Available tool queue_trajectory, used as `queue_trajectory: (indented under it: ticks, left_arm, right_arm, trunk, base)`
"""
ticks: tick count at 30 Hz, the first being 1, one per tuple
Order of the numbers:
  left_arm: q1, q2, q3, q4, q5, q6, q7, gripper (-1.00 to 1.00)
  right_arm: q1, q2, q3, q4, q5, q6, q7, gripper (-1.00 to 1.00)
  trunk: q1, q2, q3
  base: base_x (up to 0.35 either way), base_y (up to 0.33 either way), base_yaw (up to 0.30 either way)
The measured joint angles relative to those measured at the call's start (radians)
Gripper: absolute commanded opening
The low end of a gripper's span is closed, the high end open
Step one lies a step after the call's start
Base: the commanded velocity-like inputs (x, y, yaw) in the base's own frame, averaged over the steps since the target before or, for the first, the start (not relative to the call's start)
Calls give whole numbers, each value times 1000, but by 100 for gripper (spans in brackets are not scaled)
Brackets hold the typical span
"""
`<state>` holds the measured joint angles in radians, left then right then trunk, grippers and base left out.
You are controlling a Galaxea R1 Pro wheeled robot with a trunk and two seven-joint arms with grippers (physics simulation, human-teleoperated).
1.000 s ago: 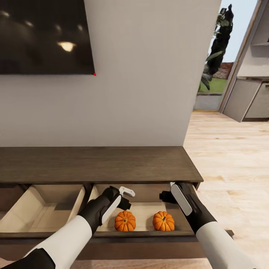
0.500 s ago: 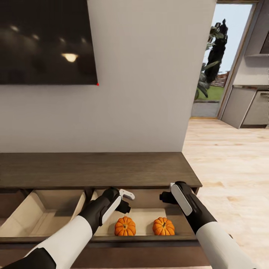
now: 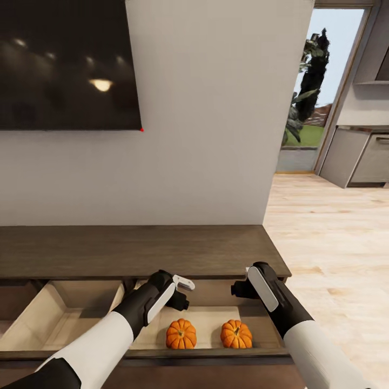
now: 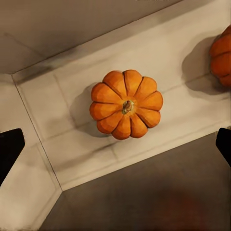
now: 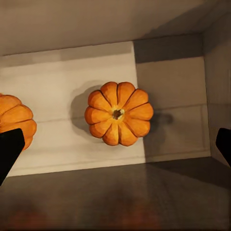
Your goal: Place each of the two pumpkins and all three candles from the living room inside a cabinet in the living room (use any cabinet), then make sure every cabinet is closed, and position the cauldron so it is next to a table in the living room.
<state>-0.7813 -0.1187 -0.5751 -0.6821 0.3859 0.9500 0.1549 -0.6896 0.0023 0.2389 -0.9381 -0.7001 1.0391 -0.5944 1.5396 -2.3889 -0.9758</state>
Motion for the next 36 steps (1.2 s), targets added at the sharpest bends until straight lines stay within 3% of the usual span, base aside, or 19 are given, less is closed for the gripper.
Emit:
queue_trajectory:
  ticks: [12,16,36]
  left_arm:
    - [-6,0,0,0,2,35,3,100]
    - [-6,0,0,0,17,48,3,100]
    - [-6,0,1,-5,25,55,4,100]
  right_arm:
    - [0,0,-1,0,-1,5,0,100]
    - [0,1,2,0,-1,5,0,100]
    - [0,3,7,-3,-3,4,3,100]
  trunk:
    - [-46,84,38]
    - [-61,112,50]
    - [-138,252,113]
  base:
    - [0,0,0]
    - [0,0,0]
    - [0,0,0]
